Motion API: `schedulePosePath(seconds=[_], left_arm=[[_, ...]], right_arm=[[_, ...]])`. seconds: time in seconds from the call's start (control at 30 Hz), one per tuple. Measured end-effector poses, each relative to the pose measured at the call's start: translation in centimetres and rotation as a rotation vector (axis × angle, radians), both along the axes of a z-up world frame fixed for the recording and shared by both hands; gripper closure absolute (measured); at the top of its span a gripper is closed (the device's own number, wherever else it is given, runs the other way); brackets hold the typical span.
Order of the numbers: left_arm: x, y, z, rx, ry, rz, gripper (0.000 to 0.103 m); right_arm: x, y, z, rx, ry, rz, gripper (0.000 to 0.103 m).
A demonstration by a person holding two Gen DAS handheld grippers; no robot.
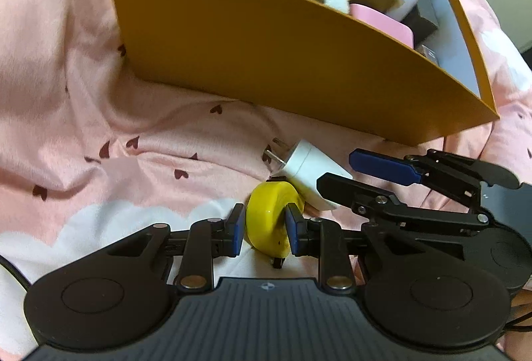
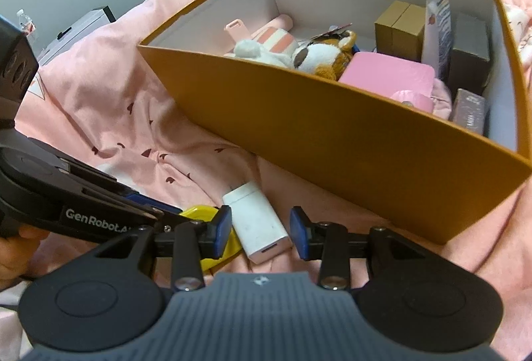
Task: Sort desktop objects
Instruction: 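Grasp the yellow tape measure with the left tool, then grasp the white USB charger with the right tool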
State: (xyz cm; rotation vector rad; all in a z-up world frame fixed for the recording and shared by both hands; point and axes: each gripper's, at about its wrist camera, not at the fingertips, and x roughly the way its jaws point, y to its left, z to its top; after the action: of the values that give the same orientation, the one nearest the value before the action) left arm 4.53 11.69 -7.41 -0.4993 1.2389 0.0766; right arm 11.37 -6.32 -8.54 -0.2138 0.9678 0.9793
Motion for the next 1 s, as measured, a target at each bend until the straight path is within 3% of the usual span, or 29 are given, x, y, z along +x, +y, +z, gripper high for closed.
schedulePosePath(seconds=[0.2, 0.33, 0.4, 0.5, 0.7, 0.83, 1.0], left_arm=[[-0.3, 1.1, -0.3, -0.051, 0.008, 0.037, 0.074], [-0.4, 1.2, -0.3, -0.056, 0.006, 0.046, 0.074], [-0.3, 0.8, -0.3, -0.042, 0.007, 0.038, 0.074], [0.1, 0.5, -0.4, -0.04, 0.006, 0.035, 0.074], [0.0, 0.9, -0.7, -0.057, 0.013, 0.053, 0.072], [0.1, 0.8, -1.5, -0.063, 0.026, 0.052, 0.06], [0.3, 0.9, -2.1, -0.084, 0.02, 0.056, 0.055]], right_arm=[[0.8, 0.8, -1.4, -0.034, 0.072, 0.009, 0.06], [0.2, 0.8, -1.1, -0.038, 0.045, 0.011, 0.064], [-0.2, 0.6, -0.7, -0.033, 0.027, 0.007, 0.077], [-0.5, 0.0, 0.1, -0.037, 0.016, -0.021, 0.084], [0.6, -2.2, 0.6, 0.016, 0.118, -0.094, 0.08], [0.8, -3.2, 1.4, 0.128, 0.139, -0.073, 0.073], [0.0, -1.7, 1.1, 0.082, 0.106, -0.003, 0.073]])
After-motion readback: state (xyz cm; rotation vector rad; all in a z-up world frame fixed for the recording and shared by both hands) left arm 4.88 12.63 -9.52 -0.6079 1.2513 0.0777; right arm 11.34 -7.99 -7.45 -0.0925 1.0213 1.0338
